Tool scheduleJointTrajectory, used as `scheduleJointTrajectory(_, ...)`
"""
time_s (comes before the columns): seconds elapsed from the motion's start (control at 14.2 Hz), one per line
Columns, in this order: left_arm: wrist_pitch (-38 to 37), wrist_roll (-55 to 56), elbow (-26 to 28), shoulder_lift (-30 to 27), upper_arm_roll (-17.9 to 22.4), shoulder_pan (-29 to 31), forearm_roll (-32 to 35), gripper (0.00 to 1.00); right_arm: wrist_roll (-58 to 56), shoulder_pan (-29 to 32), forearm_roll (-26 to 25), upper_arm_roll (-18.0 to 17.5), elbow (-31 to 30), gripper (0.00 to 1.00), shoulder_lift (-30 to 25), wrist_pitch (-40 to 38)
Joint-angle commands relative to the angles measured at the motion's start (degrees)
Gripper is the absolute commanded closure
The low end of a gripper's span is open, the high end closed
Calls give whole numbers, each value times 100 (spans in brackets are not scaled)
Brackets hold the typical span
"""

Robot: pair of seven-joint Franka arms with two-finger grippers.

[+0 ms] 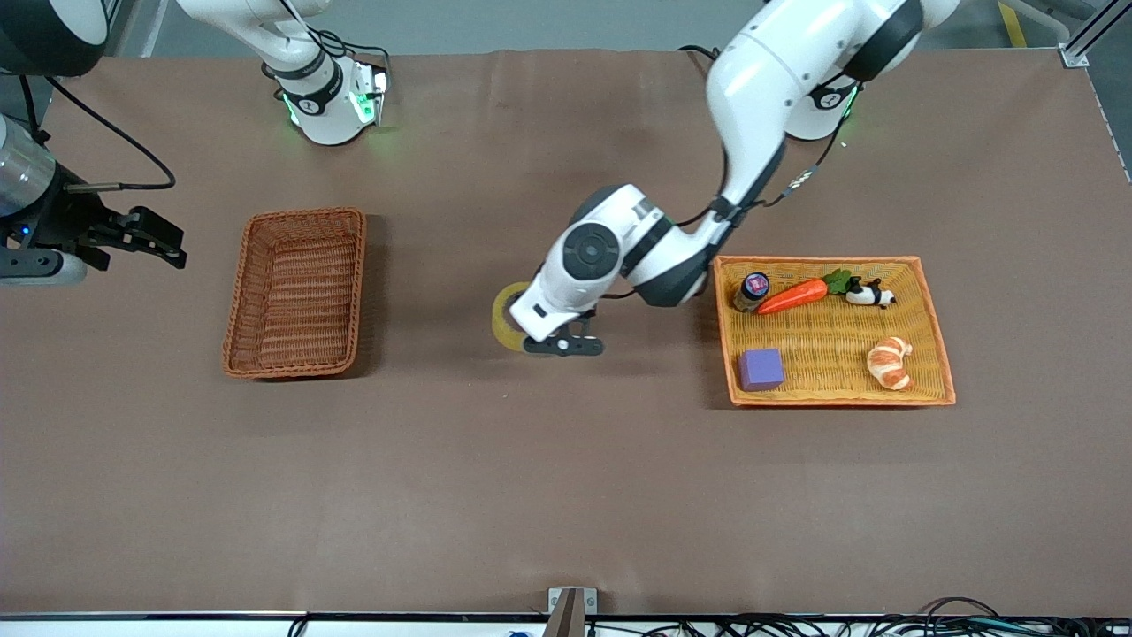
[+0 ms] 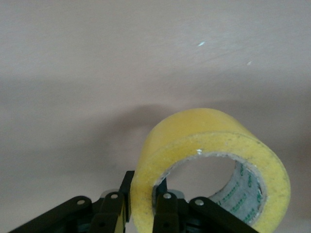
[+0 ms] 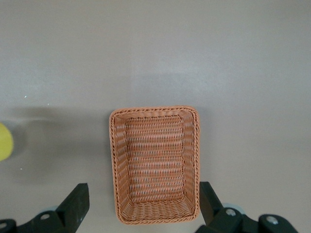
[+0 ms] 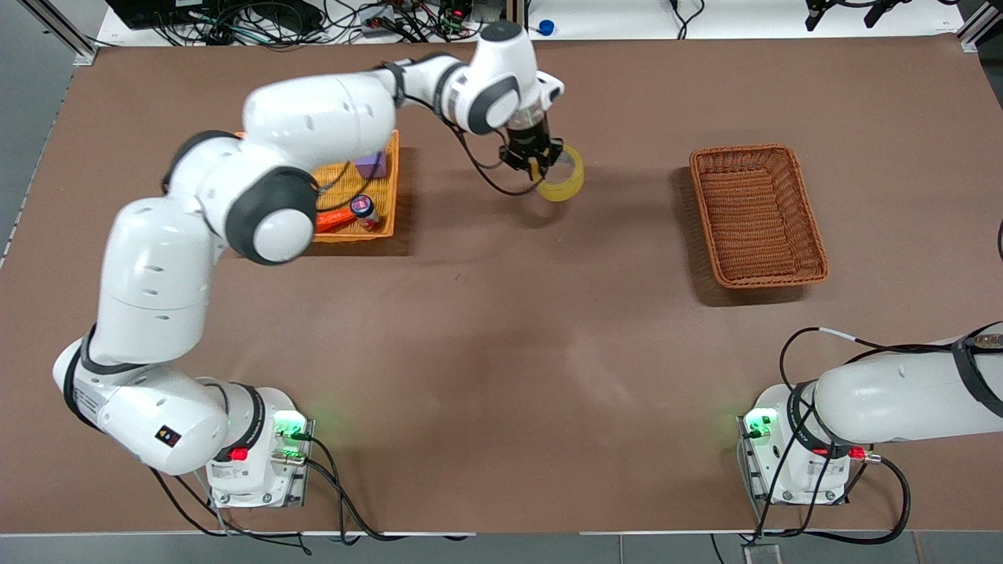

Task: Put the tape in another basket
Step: 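Carry the tape toward the empty basket while the right gripper reaches it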

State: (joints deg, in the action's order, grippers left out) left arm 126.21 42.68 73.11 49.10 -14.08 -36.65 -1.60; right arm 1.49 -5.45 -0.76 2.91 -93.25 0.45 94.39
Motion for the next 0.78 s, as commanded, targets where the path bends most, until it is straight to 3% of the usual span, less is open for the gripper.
scheduleJointTrajectory(0.0, 167, 48, -375, 283, 352, -473, -51, 89, -70, 79, 85, -54, -114, 0, -28, 97)
scheduleJointTrajectory(0.35, 545, 48, -473, 723, 379, -712, -42, 68, -53, 26, 93, -63, -333, 0, -10, 351)
scheduleJointTrajectory(0.42, 545, 48, -464, 680, 371, -703, -51, 56, -53, -9, 93, -71, -351, 0, -10, 361)
scheduleJointTrajectory(0.56, 571, 152, -438, 627, 371, -676, -68, 14, -61, -114, 93, -80, -412, 0, 25, 344)
scheduleJointTrajectory(0.64, 563, 362, -411, 548, 371, -668, -68, 0, -53, -141, 93, -89, -456, 0, 34, 361)
scheduleJointTrajectory(0.71, 554, 616, -402, 478, 371, -633, -68, 0, -18, -193, 93, -202, -474, 0, 68, 396)
